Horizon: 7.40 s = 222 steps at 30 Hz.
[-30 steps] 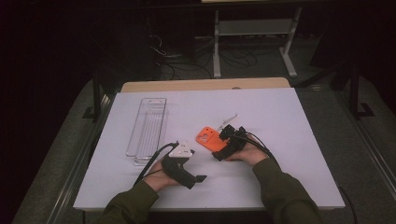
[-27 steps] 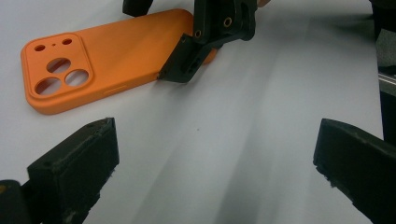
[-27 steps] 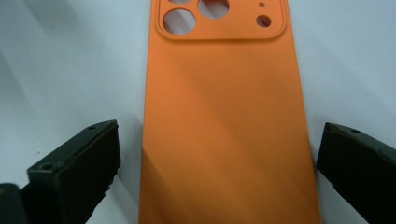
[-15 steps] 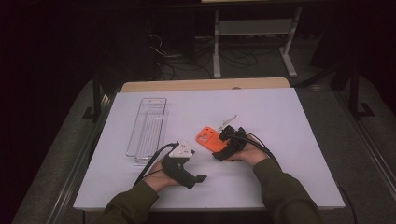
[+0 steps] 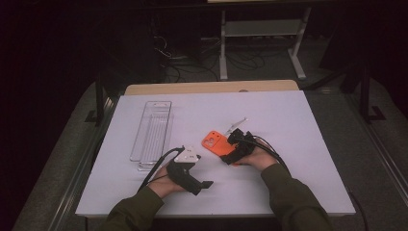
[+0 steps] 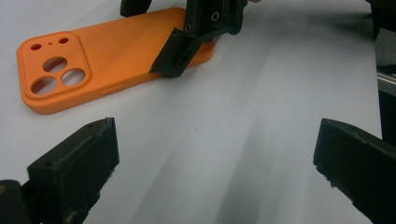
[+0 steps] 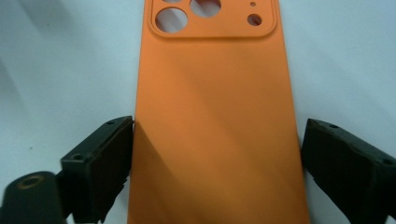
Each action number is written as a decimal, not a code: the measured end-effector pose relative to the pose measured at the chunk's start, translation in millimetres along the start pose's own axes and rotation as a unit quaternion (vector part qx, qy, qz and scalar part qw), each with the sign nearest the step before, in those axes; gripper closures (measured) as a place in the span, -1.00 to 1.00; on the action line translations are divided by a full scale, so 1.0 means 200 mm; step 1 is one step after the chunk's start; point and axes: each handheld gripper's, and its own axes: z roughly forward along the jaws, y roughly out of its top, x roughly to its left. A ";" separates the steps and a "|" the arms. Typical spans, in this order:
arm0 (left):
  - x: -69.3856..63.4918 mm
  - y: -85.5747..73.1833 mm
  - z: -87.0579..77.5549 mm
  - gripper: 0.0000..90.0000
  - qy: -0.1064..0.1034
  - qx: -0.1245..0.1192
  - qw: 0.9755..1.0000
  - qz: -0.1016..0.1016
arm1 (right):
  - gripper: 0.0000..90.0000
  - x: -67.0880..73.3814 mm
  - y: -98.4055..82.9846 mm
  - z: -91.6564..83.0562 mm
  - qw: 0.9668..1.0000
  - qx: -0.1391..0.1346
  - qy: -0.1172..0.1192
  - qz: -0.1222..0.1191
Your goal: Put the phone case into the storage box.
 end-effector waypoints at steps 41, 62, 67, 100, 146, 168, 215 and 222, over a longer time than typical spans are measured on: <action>0.00 0.00 0.00 -1.00 0.001 -0.002 1.000 0.000 | -0.66 0.00 0.02 -0.02 1.000 0.011 0.007 -0.007; 0.01 0.00 -0.01 -1.00 0.001 0.000 1.000 0.001 | -0.66 -0.03 0.03 -0.10 1.000 -0.003 0.023 0.000; 0.01 0.00 -0.01 -1.00 0.002 0.000 1.000 0.003 | -0.66 -0.03 0.03 -0.13 0.999 -0.004 0.030 -0.008; 0.01 0.00 0.00 -1.00 -0.002 -0.008 1.000 -0.004 | -0.66 -0.06 -0.12 -0.36 0.998 -0.020 0.029 -0.049; 0.04 0.16 -0.12 -1.00 0.003 0.011 0.999 0.039 | -0.66 -0.10 -0.27 -0.49 0.992 -0.032 0.073 -0.100; 0.14 0.31 -0.14 -1.00 -0.028 0.002 0.997 0.073 | -0.66 -0.10 -0.27 -0.48 0.988 -0.035 0.086 -0.122; 0.16 0.30 -0.13 -1.00 -0.060 0.013 0.994 0.092 | -0.66 0.02 -0.05 -0.36 0.971 -0.014 0.140 -0.195; 0.15 0.30 -0.12 -1.00 -0.065 0.023 0.992 0.101 | -0.66 0.04 -0.05 -0.35 0.968 -0.012 0.145 -0.203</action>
